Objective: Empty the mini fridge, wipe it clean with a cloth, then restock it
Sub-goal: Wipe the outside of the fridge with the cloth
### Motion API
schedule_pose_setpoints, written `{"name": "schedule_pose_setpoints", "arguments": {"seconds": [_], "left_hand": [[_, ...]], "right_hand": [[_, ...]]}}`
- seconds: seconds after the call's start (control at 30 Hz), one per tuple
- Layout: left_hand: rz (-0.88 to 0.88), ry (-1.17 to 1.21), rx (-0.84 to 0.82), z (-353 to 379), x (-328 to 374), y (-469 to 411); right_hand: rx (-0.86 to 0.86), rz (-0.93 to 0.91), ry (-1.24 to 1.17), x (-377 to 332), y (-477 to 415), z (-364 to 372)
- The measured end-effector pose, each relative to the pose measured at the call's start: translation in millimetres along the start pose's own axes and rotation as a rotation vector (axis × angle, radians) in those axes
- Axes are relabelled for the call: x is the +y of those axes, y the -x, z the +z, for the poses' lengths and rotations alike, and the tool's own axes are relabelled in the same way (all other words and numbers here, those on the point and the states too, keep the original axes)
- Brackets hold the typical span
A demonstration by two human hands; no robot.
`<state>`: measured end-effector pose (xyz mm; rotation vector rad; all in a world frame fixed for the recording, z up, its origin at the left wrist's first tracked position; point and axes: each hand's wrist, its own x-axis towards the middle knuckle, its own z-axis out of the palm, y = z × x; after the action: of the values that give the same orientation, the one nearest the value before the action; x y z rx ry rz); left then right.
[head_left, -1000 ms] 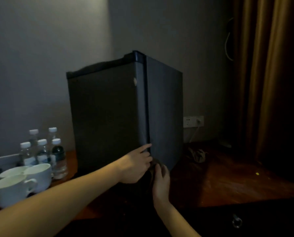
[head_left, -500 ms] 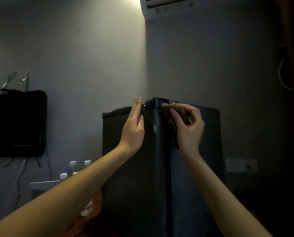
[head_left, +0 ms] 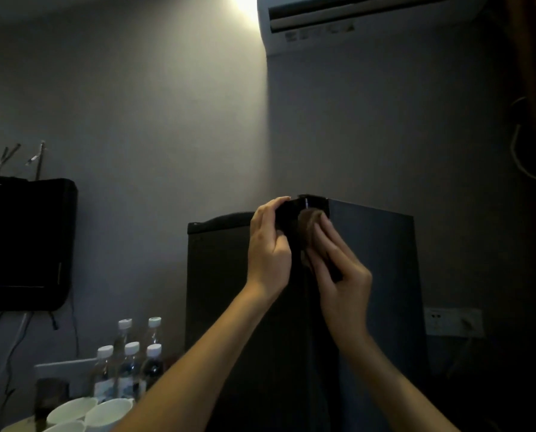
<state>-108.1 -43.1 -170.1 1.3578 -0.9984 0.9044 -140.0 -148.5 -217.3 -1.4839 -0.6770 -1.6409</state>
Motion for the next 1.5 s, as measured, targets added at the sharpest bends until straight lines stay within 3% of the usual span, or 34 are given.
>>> {"name": "schedule_pose_setpoints", "arguments": {"seconds": [0.1, 0.23, 0.33, 0.4, 0.53, 0.63, 0.83, 1.1, 1.33, 1.5], "left_hand": [[0.001, -0.013, -0.010, -7, -2, -5], [-0.004, -0.023, -0.042, -14, -1, -11], [-0.013, -0.007, -0.045, -16, -2, -15], [-0.014, 0.015, -0.057, -18, -3, -16], [0.010, 0.041, -0.089, -23, -5, -15], [0.020, 0.000, -0.167, -34, -8, -23], [-0.001, 0.005, -0.212, -40, -8, -31], [-0.024, 0.025, -0.250, -44, -7, -32], [-0.031, -0.092, -0.055, -26, 6, -30], [-0.099, -0.124, -0.074, -27, 14, -32]], "right_hand": [[-0.008, 0.048, 0.002, -7, 8, -2], [0.182, 0.178, -0.085, -23, -34, 18], [0.207, 0.158, -0.046, -31, -61, 32], [0.123, 0.034, 0.136, -31, -61, 32], [-0.278, -0.470, 0.618, -17, -35, 16], [-0.412, -0.574, 0.724, -16, -43, 1], [-0.194, -0.426, 0.649, -22, -65, 21], [-0.404, -0.537, 0.662, 0, -1, -4], [-0.171, -0.370, 0.482, -7, -41, 23], [-0.204, -0.332, 0.433, -5, -3, 14]]}}
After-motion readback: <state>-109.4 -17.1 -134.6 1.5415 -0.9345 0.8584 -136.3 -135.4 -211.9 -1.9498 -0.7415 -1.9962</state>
